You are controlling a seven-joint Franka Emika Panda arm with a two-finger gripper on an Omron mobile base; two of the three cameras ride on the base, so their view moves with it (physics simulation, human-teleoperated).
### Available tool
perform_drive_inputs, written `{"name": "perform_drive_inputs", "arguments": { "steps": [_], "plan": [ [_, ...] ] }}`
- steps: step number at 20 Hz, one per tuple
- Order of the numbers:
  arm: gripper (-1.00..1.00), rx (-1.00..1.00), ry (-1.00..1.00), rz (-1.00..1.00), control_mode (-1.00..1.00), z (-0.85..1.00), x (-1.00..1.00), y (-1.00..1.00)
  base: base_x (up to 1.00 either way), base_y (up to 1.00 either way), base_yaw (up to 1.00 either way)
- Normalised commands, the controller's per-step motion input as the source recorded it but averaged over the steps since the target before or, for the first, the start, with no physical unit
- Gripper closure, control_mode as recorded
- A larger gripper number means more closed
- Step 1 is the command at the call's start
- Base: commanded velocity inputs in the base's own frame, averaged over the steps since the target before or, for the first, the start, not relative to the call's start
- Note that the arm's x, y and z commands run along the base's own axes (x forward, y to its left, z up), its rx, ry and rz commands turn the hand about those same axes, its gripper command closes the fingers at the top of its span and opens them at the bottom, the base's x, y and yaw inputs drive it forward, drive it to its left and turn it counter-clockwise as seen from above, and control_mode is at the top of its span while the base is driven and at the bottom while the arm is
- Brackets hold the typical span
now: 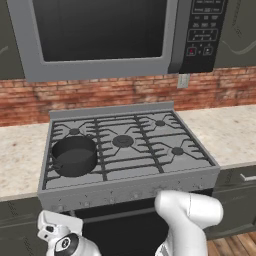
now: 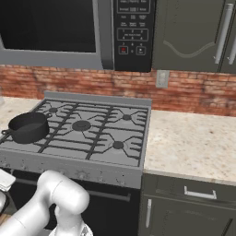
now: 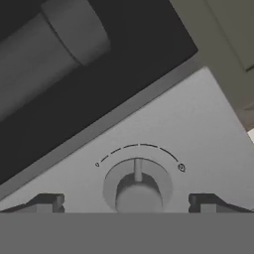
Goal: Turn off the front left burner of the stove.
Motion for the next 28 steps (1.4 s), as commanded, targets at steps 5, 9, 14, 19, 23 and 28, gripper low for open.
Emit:
{"name": "perform_drive_inputs", "arguments": {
  "steps": [5,9,14,19,23,28],
  "plan": [
    [-1.0,0.04,-0.05,0.0,-1.0,-0.09,0.12,0.31,0.0,0.0,0.0],
    [-1.0,0.03,-0.05,0.0,-1.0,-0.09,0.01,0.23,0.0,0.0,0.0],
    [-1.0,0.01,-0.1,0.0,-1.0,0.0,0.0,0.02,0.0,0.0,0.0],
    [-1.0,0.0,-0.09,0.0,-1.0,0.0,-0.02,0.0,0.0,0.0,0.0],
    [-1.0,0.0,-0.08,0.0,-1.0,0.0,0.0,0.0,0.0,0.0,0.0],
    [-1.0,0.0,-0.03,0.0,-1.0,0.0,0.0,-0.15,0.0,0.0,0.0]
  ]
}}
